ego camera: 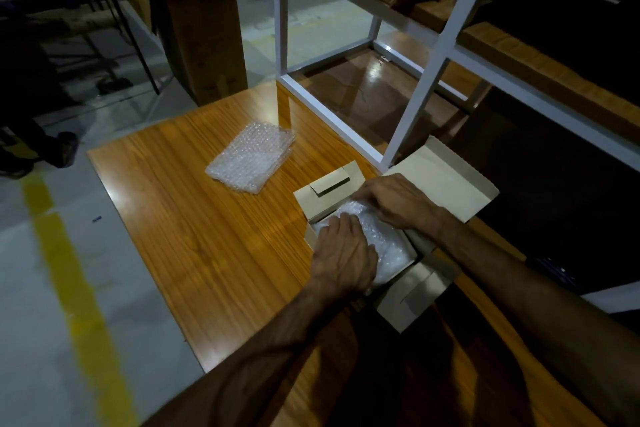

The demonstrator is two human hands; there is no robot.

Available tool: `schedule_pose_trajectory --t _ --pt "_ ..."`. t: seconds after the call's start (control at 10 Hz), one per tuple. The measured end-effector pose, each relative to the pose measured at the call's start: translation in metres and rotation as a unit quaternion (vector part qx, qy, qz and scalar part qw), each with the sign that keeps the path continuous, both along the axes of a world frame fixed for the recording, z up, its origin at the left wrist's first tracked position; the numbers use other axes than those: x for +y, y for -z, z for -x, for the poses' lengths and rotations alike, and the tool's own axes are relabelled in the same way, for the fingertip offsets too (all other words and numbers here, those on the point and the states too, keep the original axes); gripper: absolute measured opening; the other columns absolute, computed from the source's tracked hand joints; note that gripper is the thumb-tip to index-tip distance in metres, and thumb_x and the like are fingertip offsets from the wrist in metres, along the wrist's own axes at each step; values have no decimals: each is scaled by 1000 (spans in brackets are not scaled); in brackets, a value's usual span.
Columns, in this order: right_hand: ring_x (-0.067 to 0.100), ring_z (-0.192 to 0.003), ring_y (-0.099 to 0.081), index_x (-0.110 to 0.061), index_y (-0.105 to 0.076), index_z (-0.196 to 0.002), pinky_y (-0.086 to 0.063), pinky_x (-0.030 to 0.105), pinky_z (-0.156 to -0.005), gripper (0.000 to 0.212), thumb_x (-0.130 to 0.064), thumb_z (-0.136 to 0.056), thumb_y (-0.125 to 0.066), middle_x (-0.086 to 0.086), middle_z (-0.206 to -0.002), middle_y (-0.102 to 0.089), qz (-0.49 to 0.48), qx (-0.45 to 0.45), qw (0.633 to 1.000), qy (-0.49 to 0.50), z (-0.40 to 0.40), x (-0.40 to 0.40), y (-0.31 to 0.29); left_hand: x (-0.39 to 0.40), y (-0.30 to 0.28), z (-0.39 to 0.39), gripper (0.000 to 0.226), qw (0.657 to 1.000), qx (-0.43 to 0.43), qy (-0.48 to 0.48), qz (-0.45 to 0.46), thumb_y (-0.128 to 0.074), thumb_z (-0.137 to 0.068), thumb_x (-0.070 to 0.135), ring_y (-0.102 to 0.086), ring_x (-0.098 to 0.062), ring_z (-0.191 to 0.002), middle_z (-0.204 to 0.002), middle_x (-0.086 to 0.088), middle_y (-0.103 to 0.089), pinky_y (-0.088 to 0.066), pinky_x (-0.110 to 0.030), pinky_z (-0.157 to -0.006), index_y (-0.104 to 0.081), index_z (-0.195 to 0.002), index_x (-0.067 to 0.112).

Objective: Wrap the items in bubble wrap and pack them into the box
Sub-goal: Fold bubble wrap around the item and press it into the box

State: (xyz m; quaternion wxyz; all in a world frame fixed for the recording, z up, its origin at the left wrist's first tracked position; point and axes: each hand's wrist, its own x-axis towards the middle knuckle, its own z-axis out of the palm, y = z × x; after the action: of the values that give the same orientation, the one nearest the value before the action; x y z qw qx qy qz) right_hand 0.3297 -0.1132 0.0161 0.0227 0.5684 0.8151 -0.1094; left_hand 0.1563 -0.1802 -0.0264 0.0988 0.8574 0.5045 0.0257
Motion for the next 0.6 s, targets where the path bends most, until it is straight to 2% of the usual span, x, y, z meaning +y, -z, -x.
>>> schedule_pose_trajectory --t 0.1,0.2,0.3,0.4,0.5,0.6 --pt "25 -103 -66 -40 -69 -103 -49 44 -94 32 -14 -86 -71 -3 -107 -72 -27 -53 998 -19 1 6 4 2 1 0 62 999 -10 7 -31 -34 -101 48 -56 -33 -108 -125 -21 -60 -45 -46 -92 -54 -133 -1" --pt "28 -102 -65 -29 -76 -105 -46 50 -96 27 -13 -83 -75 -2 -102 -73 -86 -102 991 -27 0 10 16 9 4 -2 58 999 -39 -3 -28 -29 -102 49 -56 -30 -106 -121 -17 -61 -43 -45 -95 -55 -128 4" --pt "22 -99 -61 -11 -72 -113 -41 43 -102 30 -35 -95 -69 9 -105 -70 -95 -95 991 -6 -2 9 33 14 -1 1 71 999 -38 -19 -17 -8 -92 52 -56 -29 -102 -117 -14 -62 -42 -45 -96 -56 -121 9" --pt "8 -87 -60 -7 -66 -111 -42 36 -96 46 -40 -83 -84 -4 -96 -69 -100 19 993 57 2 10 44 16 1 2 65 1000 -4 -27 -6 -12 -94 51 -56 -28 -102 -117 -13 -63 -41 -45 -98 -56 -121 11" --pt "23 -95 -65 -29 -76 -96 -47 49 -92 25 -12 -78 -82 -6 -93 -73 -93 -104 990 -18 6 3 10 15 -2 -2 47 999 14 -31 3 -32 -103 46 -56 -29 -105 -119 -14 -63 -39 -45 -99 -56 -122 10" --pt "23 -91 -68 -29 -78 -100 -54 45 -88 17 -21 -84 -78 -2 -96 -75 -76 -42 996 21 10 -2 2 18 -2 -5 50 999 29 -25 10 -34 -105 48 -55 -31 -113 -126 -15 -62 -38 -46 -104 -55 -127 8"
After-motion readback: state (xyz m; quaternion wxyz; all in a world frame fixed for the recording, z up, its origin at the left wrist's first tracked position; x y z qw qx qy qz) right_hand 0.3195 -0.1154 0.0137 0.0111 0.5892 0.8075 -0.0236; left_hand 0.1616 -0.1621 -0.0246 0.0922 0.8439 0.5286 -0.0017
